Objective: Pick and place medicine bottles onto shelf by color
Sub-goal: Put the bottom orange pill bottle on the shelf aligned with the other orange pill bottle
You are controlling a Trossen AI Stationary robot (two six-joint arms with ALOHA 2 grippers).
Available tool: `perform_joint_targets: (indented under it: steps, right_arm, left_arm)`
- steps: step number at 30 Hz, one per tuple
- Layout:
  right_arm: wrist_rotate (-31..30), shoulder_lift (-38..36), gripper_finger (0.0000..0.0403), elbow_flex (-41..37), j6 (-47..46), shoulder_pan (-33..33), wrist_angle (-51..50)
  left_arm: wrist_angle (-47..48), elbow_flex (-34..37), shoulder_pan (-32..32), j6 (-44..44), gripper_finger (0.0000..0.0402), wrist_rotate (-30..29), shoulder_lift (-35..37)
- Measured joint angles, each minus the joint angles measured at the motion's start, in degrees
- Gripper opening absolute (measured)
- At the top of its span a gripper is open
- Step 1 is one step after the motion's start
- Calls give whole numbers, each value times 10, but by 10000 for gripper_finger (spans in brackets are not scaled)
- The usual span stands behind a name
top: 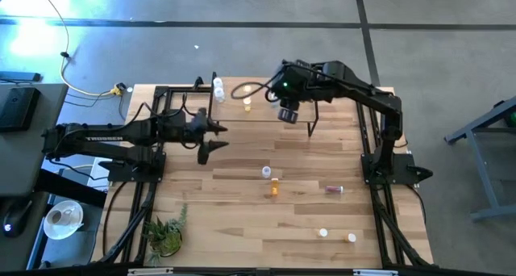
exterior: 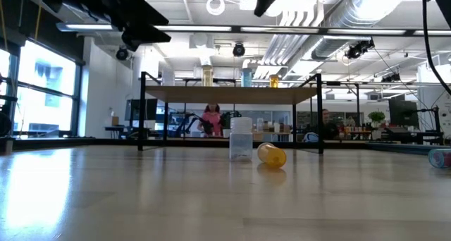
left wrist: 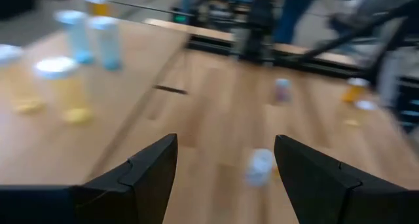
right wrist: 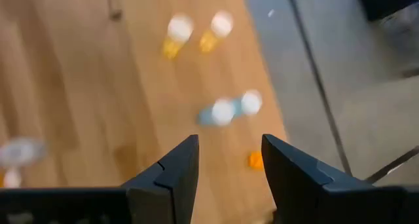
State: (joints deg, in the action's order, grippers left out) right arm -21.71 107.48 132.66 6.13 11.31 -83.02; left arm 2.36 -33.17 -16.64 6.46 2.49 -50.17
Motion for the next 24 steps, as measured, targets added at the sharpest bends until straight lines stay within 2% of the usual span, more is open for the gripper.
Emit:
perform_joint_targets:
  steps: [4,7,11,17,20,24]
  right_arm:
    - [16,0,158,0,-19,-6,-57]
    - [32,0,158,-2,-29,-9,-69]
    - [85,-6,158,-5,-21,-10,-70]
    - [88,-20,158,-6,-46,-11,-69]
    - [87,-44,158,-45,-60,-17,-69]
    - [71,-100,158,-154,-105,-36,-54]
  left_arm:
    - [0,0,4,18,243,42,0]
    - [0,0,12,19,243,46,0]
    - [0,0,22,19,243,46,0]
    - [5,0,33,19,243,46,0]
    - [21,0,37,19,243,46,0]
    - [27,0,37,19,243,46,0]
